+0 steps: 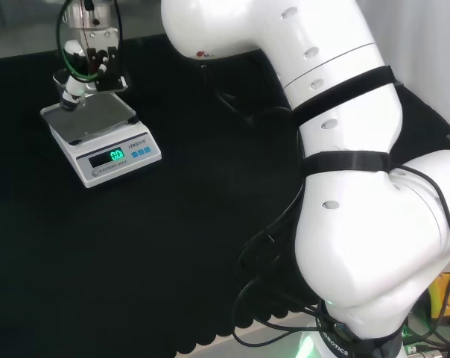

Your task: Put the beaker on the electronic balance.

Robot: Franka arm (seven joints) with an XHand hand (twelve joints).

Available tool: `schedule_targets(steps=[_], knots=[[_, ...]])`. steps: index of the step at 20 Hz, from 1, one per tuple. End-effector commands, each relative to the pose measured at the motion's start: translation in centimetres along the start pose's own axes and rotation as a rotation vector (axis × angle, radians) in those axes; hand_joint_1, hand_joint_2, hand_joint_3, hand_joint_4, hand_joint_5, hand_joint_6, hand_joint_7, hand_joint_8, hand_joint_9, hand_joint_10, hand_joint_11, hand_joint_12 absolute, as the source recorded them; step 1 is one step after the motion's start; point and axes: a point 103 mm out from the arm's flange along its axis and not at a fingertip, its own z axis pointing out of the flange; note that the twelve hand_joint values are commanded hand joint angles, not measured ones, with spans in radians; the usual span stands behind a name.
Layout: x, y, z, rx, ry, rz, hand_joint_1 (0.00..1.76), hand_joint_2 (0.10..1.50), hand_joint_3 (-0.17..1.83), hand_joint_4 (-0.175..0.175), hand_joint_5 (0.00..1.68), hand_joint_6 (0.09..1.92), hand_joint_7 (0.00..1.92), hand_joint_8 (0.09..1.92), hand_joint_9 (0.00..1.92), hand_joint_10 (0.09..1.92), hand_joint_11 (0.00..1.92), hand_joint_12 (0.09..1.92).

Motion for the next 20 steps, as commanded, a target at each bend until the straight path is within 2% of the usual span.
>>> schedule_targets(steps=[1, 5, 20], knots=[[-1.8, 0.1, 1.3, 0.025, 0.040, 0.020, 1.33, 0.62, 0.62, -0.175, 1.47, 0.25, 1.54, 0.18, 1.91, 0.09, 1.65, 0.56], [-3.0, 0.4, 1.7, 0.029, 0.083, 0.029, 1.33, 0.62, 0.62, -0.175, 1.46, 0.25, 1.54, 0.18, 1.91, 0.09, 1.65, 0.56], [-4.8, 2.2, 4.2, 0.059, 0.110, 0.071, 1.33, 0.62, 0.62, -0.175, 1.46, 0.25, 1.54, 0.19, 1.91, 0.09, 1.65, 0.56]])
